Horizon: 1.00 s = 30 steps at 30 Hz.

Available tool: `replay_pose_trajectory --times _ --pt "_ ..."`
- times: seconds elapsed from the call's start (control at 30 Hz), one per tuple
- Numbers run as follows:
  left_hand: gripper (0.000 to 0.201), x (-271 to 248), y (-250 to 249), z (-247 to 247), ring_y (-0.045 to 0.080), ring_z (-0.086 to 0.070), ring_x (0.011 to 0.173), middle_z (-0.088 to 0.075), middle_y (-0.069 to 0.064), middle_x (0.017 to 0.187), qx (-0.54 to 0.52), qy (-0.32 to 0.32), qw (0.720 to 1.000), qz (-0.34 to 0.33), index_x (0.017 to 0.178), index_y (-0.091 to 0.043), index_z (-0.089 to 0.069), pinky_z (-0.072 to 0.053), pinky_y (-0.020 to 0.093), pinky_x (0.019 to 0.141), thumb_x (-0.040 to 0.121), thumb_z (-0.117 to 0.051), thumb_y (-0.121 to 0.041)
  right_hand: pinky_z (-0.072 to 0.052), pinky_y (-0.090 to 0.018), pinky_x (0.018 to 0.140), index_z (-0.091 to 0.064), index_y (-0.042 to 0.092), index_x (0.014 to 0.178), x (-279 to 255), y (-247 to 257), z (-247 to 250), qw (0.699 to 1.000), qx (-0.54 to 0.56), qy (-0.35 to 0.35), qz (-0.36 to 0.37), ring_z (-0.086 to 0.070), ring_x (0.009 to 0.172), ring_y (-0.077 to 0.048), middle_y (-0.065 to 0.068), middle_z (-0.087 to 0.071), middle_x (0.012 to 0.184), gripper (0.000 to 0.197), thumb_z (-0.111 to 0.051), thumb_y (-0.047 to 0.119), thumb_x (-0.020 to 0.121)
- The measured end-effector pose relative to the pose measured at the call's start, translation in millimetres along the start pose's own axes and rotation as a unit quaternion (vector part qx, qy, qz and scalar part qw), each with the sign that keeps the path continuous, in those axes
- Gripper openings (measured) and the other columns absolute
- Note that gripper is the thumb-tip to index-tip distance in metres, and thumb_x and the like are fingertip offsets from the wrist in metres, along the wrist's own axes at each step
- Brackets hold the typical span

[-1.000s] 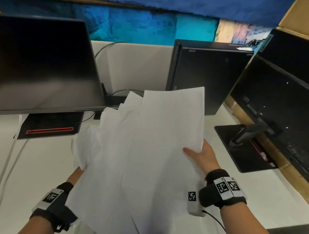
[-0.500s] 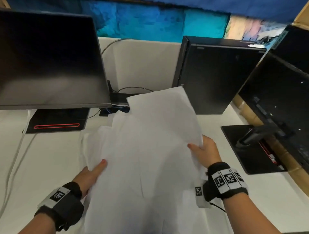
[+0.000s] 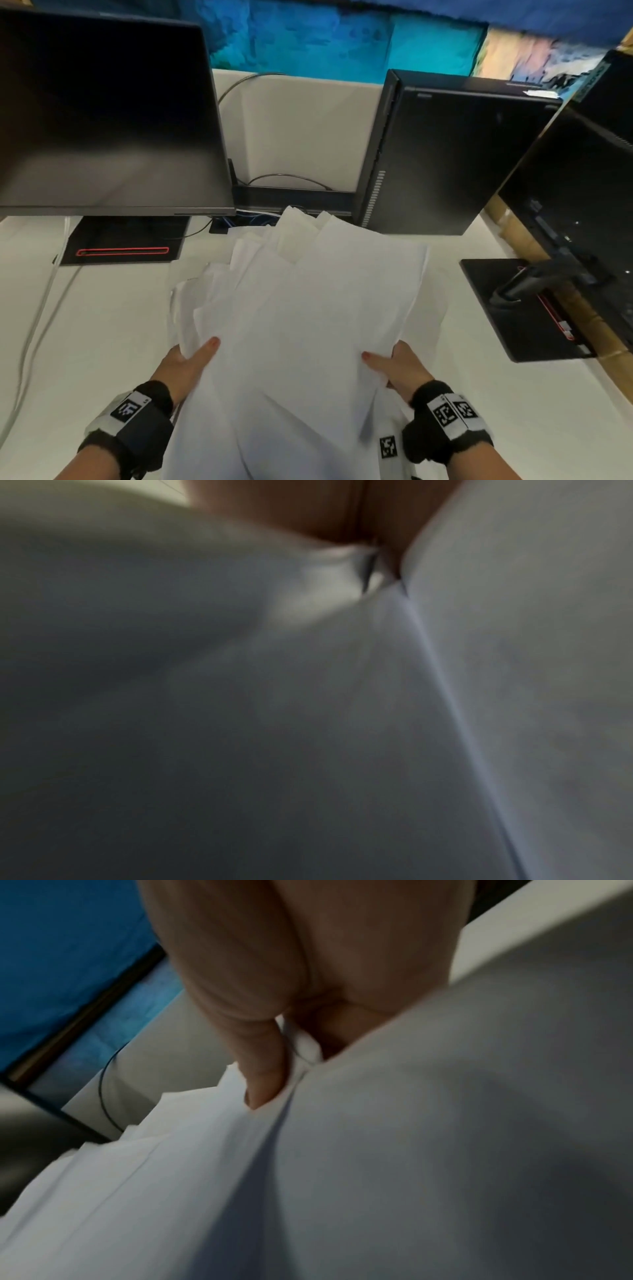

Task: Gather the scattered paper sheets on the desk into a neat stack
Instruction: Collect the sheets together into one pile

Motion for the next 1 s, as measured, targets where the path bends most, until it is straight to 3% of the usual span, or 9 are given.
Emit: replay_pose_trajectory --times 0.1,0.23,0.33,0.4,0.47,0.6,0.77,0.9,1.0 --pt "0.066 -0.1 2.2 1.2 0.034 -0.061 0.099 -0.065 0.017 0.112 -0.017 -0.007 1.0 0.0 0.124 -0.008 -0.054 -0.047 0.044 0.094 0.077 -0.059 -0.055 -0.054 -0.045 0.087 -0.06 0.009 0.111 -9.7 1.6 6.4 0.998 0.012 0.054 -0.018 -0.066 0.095 -0.026 -0.008 -0.07 0.103 0.036 -0.071 0.014 0.077" --pt "0.092 -7.6 -5.2 -5.0 0.032 -0.061 0.098 -0.066 0.014 0.107 -0.019 0.027 0.999 -0.036 0.113 -0.01 -0.058 -0.047 0.041 0.091 0.036 -0.077 -0.057 -0.051 -0.011 0.06 -0.059 0.014 0.102 -18.2 7.2 11.1 0.997 -0.006 0.08 -0.014 -0.06 0.083 -0.007 0.007 -0.064 0.09 0.032 -0.072 0.022 0.074" --pt "0.113 -7.4 -6.7 -8.3 0.031 -0.062 0.095 -0.067 0.012 0.104 -0.011 0.049 0.998 -0.041 0.111 -0.011 -0.057 -0.048 0.041 0.088 0.01 -0.084 -0.055 -0.054 -0.035 0.089 -0.06 0.009 0.112 -9.9 -1.4 -1.1 0.998 0.022 0.058 0.001 -0.065 0.098 -0.021 -0.005 -0.069 0.106 0.084 -0.088 0.041 0.039" --pt "0.119 -7.3 -8.0 -9.8 0.029 -0.062 0.093 -0.067 0.009 0.1 -0.013 0.062 0.997 -0.05 0.111 -0.011 -0.057 -0.048 0.039 0.085 0.005 -0.083 -0.058 -0.05 -0.044 0.094 -0.06 0.002 0.112 -10.2 -3.3 -14.3 0.998 0.051 0.024 0.01 -0.064 0.1 -0.03 -0.015 -0.068 0.107 0.061 -0.084 0.025 0.061" --pt "0.115 -9.0 -11.4 -10.6 0.027 -0.062 0.09 -0.067 0.007 0.094 -0.023 0.072 0.995 -0.061 0.105 -0.013 -0.058 -0.047 0.038 0.084 0.002 -0.082 -0.059 -0.053 -0.043 0.087 -0.061 -0.002 0.11 -9.8 -4.7 -19.9 0.995 0.098 -0.027 0.017 -0.065 0.093 -0.032 -0.014 -0.069 0.098 0.034 -0.069 0.004 0.078" --pt "0.116 -10.4 -13.7 -13.1 0.025 -0.06 0.091 -0.065 0.003 0.091 -0.043 0.084 0.992 -0.08 0.1 -0.016 -0.057 -0.045 0.038 0.088 -0.006 -0.081 -0.058 -0.054 -0.032 0.073 -0.061 0.001 0.104 -9.6 -2.4 -21.4 0.97 0.228 -0.081 0.019 -0.064 0.084 -0.026 -0.013 -0.068 0.093 0.022 -0.063 0.0 0.082" --pt "0.101 -11.4 -11.1 -17.4 0.025 -0.066 0.087 -0.075 -0.001 0.076 -0.047 0.119 0.989 -0.077 0.091 -0.018 -0.064 -0.051 0.031 0.072 0.0 -0.086 -0.053 -0.05 -0.044 0.093 -0.058 0.002 0.118 -11.3 -1.6 -40.3 0.987 0.161 -0.02 0.011 -0.064 0.099 -0.031 -0.015 -0.068 0.11 0.053 -0.076 0.014 0.069" --pt "0.101 -12.9 -13.2 -14.2 0.031 -0.068 0.09 -0.077 0.007 0.085 -0.078 0.137 0.984 -0.077 0.099 -0.016 -0.065 -0.052 0.043 0.083 0.007 -0.089 -0.05 -0.049 -0.047 0.096 -0.049 0.015 0.127 -7.8 5.4 -37.4 0.973 0.217 -0.009 0.071 -0.063 0.105 -0.026 -0.009 -0.066 0.117 0.109 -0.092 0.037 0.029" --pt "0.092 -16.5 -21.1 -11.5 0.032 -0.071 0.082 -0.076 0.012 0.086 -0.124 0.167 0.974 -0.086 0.092 -0.014 -0.069 -0.054 0.04 0.075 0.007 -0.091 -0.041 -0.054 -0.042 0.089 -0.048 0.018 0.127 -4.0 6.8 -26.6 0.954 0.29 0.008 0.075 -0.064 0.106 -0.026 -0.011 -0.066 0.119 0.114 -0.093 0.041 0.026"
Point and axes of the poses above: each hand's wrist, its own x-axis towards the middle knuckle, its own z-axis out of the back of the hand, y = z × x, the point moved 2 cm from there along x, towards the middle knuckle
